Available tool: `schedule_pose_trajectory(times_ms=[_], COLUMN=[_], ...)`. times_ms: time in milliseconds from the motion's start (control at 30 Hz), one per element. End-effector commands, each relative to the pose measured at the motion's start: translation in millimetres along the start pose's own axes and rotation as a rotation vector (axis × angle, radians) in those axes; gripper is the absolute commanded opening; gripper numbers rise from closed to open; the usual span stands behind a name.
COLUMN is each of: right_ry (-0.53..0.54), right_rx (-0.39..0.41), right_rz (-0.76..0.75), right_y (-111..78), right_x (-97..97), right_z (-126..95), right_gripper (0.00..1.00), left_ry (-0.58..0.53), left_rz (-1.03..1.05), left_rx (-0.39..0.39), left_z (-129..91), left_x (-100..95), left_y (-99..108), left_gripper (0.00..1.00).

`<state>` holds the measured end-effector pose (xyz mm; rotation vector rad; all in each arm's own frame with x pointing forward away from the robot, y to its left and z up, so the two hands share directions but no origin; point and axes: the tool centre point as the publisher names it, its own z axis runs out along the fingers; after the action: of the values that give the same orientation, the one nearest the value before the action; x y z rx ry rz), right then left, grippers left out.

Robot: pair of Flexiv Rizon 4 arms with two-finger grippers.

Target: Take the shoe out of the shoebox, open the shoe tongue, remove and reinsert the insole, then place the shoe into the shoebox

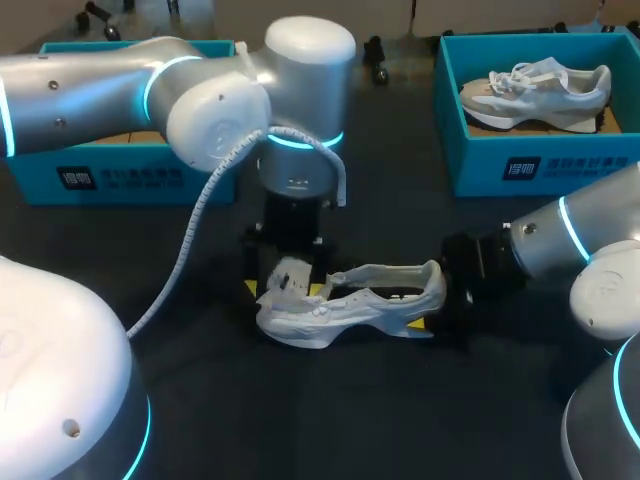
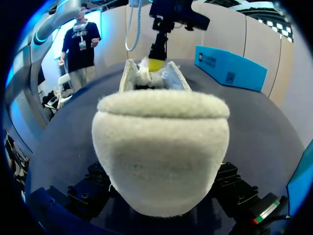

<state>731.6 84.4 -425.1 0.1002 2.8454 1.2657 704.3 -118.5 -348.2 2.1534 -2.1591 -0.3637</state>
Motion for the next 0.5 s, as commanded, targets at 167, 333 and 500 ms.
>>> schedule_pose_trajectory(times_ms=[167,333,500], right_ry=[-0.003,-0.003,-0.003], right_rx=[0.004,0.004,0.004], right_rz=[0.001,0.001,0.001], right_y=[-0.2,-0.2,-0.2], right_x=[-0.3,-0.3,-0.3], right_z=[2,2,2], right_gripper=[0.0,0.0,0.0], left_ry=[0.155,0.213,0.217], left_rz=[0.242,0.481,0.623], left_rx=[0.057,0.115,0.226], left_z=[-38,-61,-74], left_x=[-3.9,1.7,13.1], left_y=[17,24,24], left_gripper=[1.0,1.0,1.0])
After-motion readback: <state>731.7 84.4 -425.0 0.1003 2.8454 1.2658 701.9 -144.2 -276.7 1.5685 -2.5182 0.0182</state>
